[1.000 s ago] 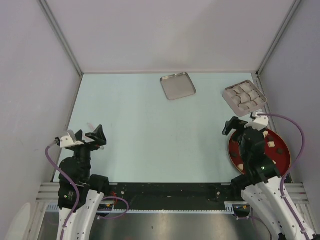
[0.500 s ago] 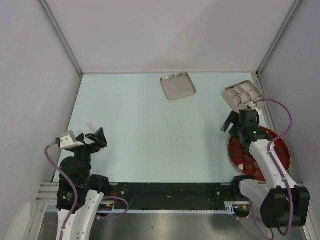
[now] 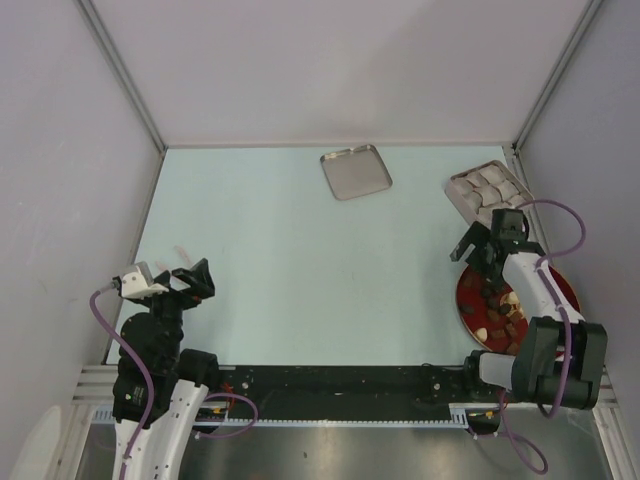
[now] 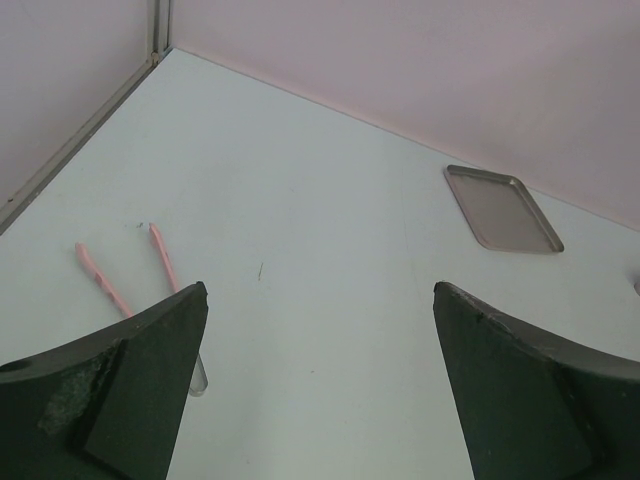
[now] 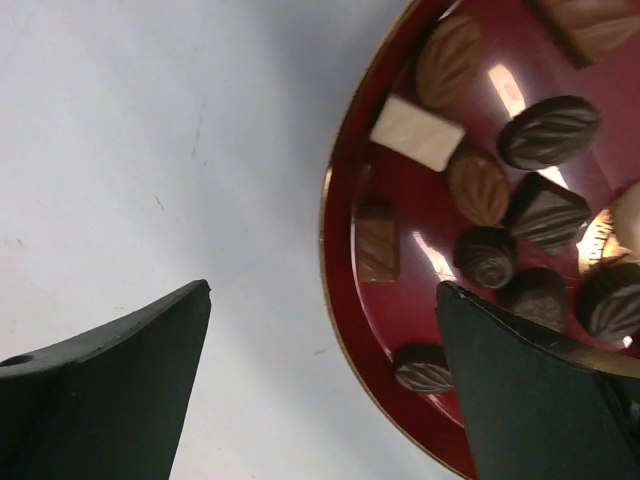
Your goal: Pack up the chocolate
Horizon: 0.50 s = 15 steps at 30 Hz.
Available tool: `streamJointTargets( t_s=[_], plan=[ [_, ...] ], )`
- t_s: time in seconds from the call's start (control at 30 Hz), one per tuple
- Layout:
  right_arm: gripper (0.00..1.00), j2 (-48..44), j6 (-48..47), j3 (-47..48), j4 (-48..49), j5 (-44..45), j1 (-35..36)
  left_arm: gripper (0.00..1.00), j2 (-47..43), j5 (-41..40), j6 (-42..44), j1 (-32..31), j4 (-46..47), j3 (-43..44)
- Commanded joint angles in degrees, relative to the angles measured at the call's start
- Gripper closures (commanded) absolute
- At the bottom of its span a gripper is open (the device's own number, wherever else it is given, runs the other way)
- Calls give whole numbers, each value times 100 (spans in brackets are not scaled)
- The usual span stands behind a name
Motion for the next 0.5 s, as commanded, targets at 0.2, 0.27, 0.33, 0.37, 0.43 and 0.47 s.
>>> streamJointTargets(
  t_s=[0.2,0.27,0.33,0.37,0.43,0.47],
  plan=[
    [0,942,39,385,522,505,1089,0,-139,104,-102,-9,142,68],
    [0,1101,57,420,566,531,1220,0,-96,130,-93,-9,134,68],
    [0,1259,65,438,602,566,1439,0,-87,130,-93,-9,134,77],
    [0,1303,66,455,636,592,1510,0,-87,130,-93,-9,134,77],
    [0,1409,92,473,707,610,1686,0,-78,139,-93,-9,142,68],
    [0,1461,101,481,742,540,1843,0,-86,139,-93,-9,142,68]
  ],
)
